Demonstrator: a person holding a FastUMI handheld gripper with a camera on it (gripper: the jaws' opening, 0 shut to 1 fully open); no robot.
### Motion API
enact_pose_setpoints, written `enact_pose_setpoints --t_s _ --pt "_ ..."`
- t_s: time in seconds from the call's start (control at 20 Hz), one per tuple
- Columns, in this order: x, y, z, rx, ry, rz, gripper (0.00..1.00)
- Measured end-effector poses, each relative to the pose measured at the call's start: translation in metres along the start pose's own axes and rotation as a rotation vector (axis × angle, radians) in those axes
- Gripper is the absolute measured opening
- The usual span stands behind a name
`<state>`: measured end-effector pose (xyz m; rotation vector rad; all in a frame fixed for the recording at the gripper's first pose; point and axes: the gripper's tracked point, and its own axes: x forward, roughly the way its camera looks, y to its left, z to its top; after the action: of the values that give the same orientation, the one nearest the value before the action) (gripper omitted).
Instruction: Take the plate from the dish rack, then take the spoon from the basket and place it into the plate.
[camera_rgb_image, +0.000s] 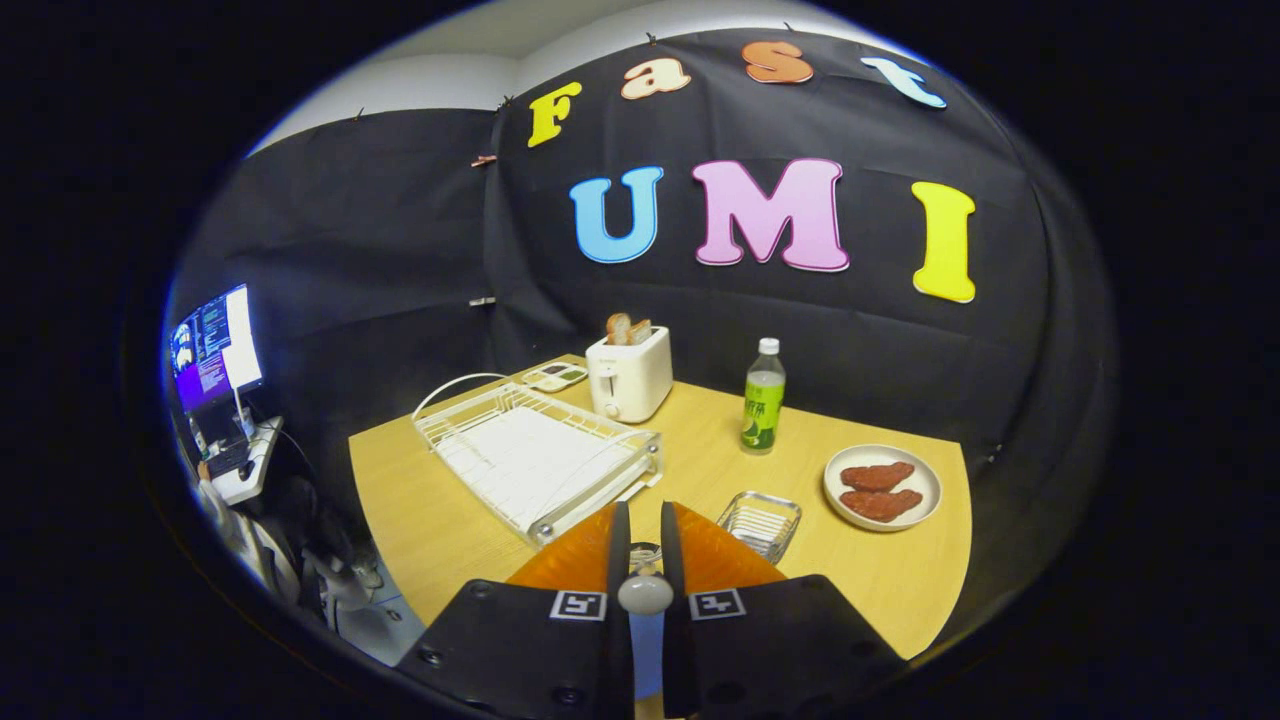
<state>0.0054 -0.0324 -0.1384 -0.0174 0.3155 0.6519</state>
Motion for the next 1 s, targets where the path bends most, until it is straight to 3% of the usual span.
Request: enact_pose_setpoints --t_s 0.45,0.8,1.0 --pt "0.039 0.042 -0.076 0.007 0.122 0.131 0.16" --pt "0.037 0.051 -0.107 -0.055 0.182 0.161 0.18" --pt "0.035 0.036 -0.118 0.017 0.218 0.142 0.20"
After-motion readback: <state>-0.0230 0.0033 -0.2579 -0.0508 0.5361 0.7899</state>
